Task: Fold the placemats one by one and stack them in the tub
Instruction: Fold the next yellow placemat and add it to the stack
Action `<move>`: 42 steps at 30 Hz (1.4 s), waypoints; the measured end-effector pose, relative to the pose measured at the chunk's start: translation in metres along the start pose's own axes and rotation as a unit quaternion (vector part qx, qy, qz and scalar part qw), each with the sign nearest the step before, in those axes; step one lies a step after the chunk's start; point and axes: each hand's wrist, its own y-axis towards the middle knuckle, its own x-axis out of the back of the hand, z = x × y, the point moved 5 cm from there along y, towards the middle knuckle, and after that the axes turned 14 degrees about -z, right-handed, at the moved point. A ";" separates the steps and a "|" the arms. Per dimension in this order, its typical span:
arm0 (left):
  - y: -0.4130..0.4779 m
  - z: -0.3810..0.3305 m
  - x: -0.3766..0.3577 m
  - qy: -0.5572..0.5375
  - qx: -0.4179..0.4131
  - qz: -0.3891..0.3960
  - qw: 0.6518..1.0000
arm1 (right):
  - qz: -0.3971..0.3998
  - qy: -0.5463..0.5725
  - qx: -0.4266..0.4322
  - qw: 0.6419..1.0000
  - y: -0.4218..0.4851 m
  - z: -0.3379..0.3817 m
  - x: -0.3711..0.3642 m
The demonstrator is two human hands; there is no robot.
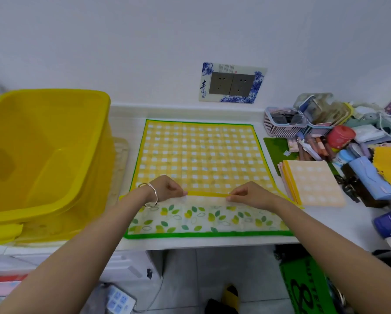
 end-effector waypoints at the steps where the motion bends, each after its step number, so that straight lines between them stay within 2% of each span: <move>1: 0.006 -0.005 0.007 0.010 -0.004 0.003 1.000 | 0.006 -0.005 0.001 1.000 0.003 0.004 0.008; 4: 0.024 -0.024 0.023 0.036 -0.028 0.008 0.999 | 0.024 -0.020 0.006 0.999 0.017 0.016 0.028; 9: 0.063 -0.048 0.053 0.137 -0.048 -0.093 0.985 | 0.020 -0.054 0.035 0.998 0.053 0.030 0.059; 11: 0.074 -0.057 0.061 0.229 -0.057 -0.150 0.960 | 0.006 -0.071 0.058 0.996 0.072 0.036 0.068; 13: 0.081 -0.067 0.066 0.305 -0.099 -0.221 0.921 | -0.002 -0.096 0.080 0.992 0.093 0.039 0.072; 15: 0.087 -0.067 0.063 0.296 -0.130 -0.285 0.902 | -0.009 -0.126 0.096 0.987 0.115 0.039 0.073; 17: 0.089 -0.059 0.054 0.256 -0.151 -0.321 0.899 | -0.014 -0.152 0.109 0.982 0.137 0.035 0.072; 20: 0.094 -0.037 0.026 0.252 -0.140 -0.297 0.910 | -0.026 -0.203 0.120 0.971 0.165 0.027 0.065; 28: 0.092 0.009 -0.055 0.310 -0.048 -0.155 0.937 | -0.052 -0.345 0.123 0.929 0.216 -0.001 0.034; 32: 0.091 0.025 -0.082 0.333 -0.001 -0.123 0.935 | -0.126 -0.282 0.138 0.941 0.211 -0.005 0.023; 36: 0.094 0.035 -0.084 0.363 -0.003 -0.136 0.922 | -0.115 -0.229 0.153 0.954 0.185 -0.011 -0.018; 39: 0.096 0.042 -0.084 0.356 -0.008 -0.123 0.926 | -0.141 -0.211 0.164 0.953 0.160 -0.016 -0.053; 42: 0.098 0.043 -0.083 0.368 -0.032 -0.142 0.919 | -0.170 -0.179 0.146 0.958 0.145 -0.018 -0.077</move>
